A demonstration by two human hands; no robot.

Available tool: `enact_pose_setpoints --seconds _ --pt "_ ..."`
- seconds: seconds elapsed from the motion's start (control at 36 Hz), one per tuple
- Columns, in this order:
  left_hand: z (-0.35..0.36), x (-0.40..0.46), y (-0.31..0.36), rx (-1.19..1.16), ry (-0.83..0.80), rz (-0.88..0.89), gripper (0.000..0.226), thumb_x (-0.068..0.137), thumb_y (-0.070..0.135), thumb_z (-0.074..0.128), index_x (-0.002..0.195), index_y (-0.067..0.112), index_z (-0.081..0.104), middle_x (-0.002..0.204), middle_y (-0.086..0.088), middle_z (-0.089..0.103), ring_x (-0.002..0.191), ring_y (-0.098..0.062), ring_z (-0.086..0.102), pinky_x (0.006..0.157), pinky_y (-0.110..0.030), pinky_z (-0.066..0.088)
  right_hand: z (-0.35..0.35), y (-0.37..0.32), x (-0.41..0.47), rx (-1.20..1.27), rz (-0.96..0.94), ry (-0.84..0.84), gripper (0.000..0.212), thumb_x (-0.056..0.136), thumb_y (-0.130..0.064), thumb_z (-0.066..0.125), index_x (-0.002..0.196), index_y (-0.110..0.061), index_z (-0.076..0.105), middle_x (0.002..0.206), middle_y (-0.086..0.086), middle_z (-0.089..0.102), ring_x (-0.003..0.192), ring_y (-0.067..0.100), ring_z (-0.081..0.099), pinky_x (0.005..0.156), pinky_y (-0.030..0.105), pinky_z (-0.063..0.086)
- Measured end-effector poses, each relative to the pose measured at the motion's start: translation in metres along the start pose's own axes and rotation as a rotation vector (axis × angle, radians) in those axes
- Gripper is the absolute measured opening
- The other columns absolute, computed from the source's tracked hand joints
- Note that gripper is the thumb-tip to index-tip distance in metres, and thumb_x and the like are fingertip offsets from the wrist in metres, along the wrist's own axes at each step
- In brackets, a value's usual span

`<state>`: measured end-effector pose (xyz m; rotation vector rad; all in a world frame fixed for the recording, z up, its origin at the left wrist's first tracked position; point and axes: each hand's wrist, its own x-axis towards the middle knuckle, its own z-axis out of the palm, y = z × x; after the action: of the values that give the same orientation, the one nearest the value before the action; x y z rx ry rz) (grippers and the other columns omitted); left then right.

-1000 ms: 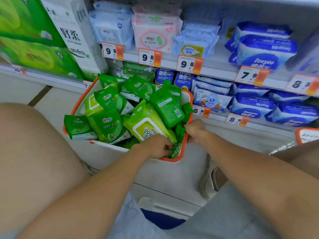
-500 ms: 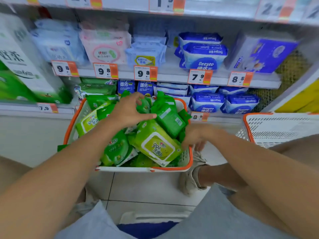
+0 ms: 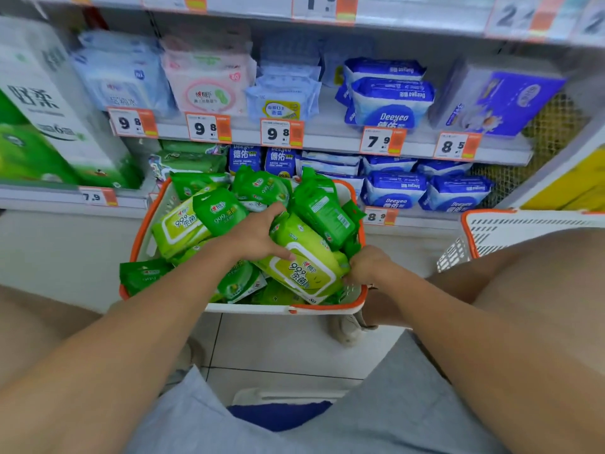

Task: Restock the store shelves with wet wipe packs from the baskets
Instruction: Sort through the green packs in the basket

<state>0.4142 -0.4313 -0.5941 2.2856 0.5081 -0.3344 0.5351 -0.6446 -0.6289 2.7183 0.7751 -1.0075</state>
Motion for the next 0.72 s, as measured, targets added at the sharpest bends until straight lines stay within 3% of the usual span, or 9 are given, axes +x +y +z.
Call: enact_pose_setpoints --seconds 0.08,0.14,0.25,0.36,0.47,0.56,0.64,0.72 --pt "0.001 -0.002 -0.005 -0.107 0.004 0.071 0.089 0.060 0.040 0.092 0.130 0.030 0.038 0.129 0.001 0.056 0.117 -0.023 0.056 0.102 -0.041 0.047 -0.017 0.002 -0.023 0.103 -0.022 0.016 0.048 0.091 -0.044 0.067 0.116 -0.003 0.067 0.102 0.012 0.062 0.094 0.026 0.061 0.083 0.033 0.050" --pt "0.000 -0.003 -0.005 -0.217 0.027 0.103 0.083 0.061 0.034 0.093 0.127 0.026 0.043 0.122 0.003 0.058 0.113 -0.020 0.059 0.098 -0.036 0.049 -0.033 0.007 -0.037 0.239 -0.002 -0.005 0.039 0.091 -0.030 0.071 0.113 0.002 0.066 0.089 0.009 0.059 0.086 0.024 0.062 0.079 0.031 0.053" --pt "-0.014 -0.003 0.003 -0.411 0.116 0.126 0.086 0.050 0.040 0.098 0.120 0.029 0.048 0.123 0.002 0.062 0.115 -0.020 0.062 0.095 -0.042 0.055 -0.064 0.012 -0.057 0.564 -0.010 -0.068 0.022 0.088 -0.013 0.075 0.081 0.000 0.058 0.102 0.019 0.066 0.101 0.032 0.067 0.089 0.050 0.058" --pt "-0.051 -0.010 0.013 -0.463 0.209 0.159 0.086 0.049 0.032 0.096 0.121 0.029 0.050 0.112 0.004 0.068 0.099 -0.012 0.069 0.086 -0.036 0.059 -0.085 0.011 -0.065 0.962 -0.134 -0.118 0.033 0.087 -0.001 0.073 0.065 -0.009 0.049 0.089 0.015 0.071 0.102 0.034 0.069 0.086 0.050 0.059" --pt "-0.081 -0.025 0.014 -0.559 0.216 0.112 0.086 0.039 0.049 0.094 0.117 0.029 0.063 0.105 0.009 0.075 0.096 -0.010 0.072 0.088 -0.037 0.058 -0.103 0.000 -0.068 1.191 -0.265 -0.076 0.030 0.090 -0.006 0.071 0.070 -0.010 0.049 0.099 0.023 0.071 0.096 0.034 0.071 0.080 0.046 0.062" --pt "-0.096 -0.033 0.020 -0.731 0.274 0.059 0.093 0.031 0.059 0.094 0.113 0.020 0.070 0.105 0.002 0.077 0.098 -0.018 0.073 0.092 -0.041 0.056 -0.125 -0.012 -0.071 1.277 -0.354 0.118 0.024 0.096 -0.019 0.065 0.077 -0.015 0.052 0.091 0.012 0.070 0.087 0.025 0.067 0.085 0.046 0.055" --pt "-0.111 -0.040 0.038 -0.935 0.342 0.081 0.085 0.039 0.050 0.094 0.114 0.016 0.070 0.106 -0.005 0.076 0.099 -0.024 0.073 0.086 -0.044 0.058 -0.148 -0.026 -0.080 1.371 -0.475 0.265 0.013 0.099 -0.030 0.060 0.091 -0.020 0.055 0.092 0.003 0.064 0.086 0.022 0.058 0.072 0.042 0.044" --pt "-0.133 -0.044 0.069 -1.088 0.409 0.095 0.066 0.057 0.036 0.087 0.117 0.013 0.069 0.105 -0.008 0.076 0.097 -0.026 0.073 0.082 -0.046 0.059 -0.178 -0.040 -0.092 1.590 -0.643 0.225 0.027 0.085 -0.030 0.072 0.102 -0.022 0.052 0.100 -0.003 0.068 0.084 0.018 0.067 0.067 0.036 0.056"
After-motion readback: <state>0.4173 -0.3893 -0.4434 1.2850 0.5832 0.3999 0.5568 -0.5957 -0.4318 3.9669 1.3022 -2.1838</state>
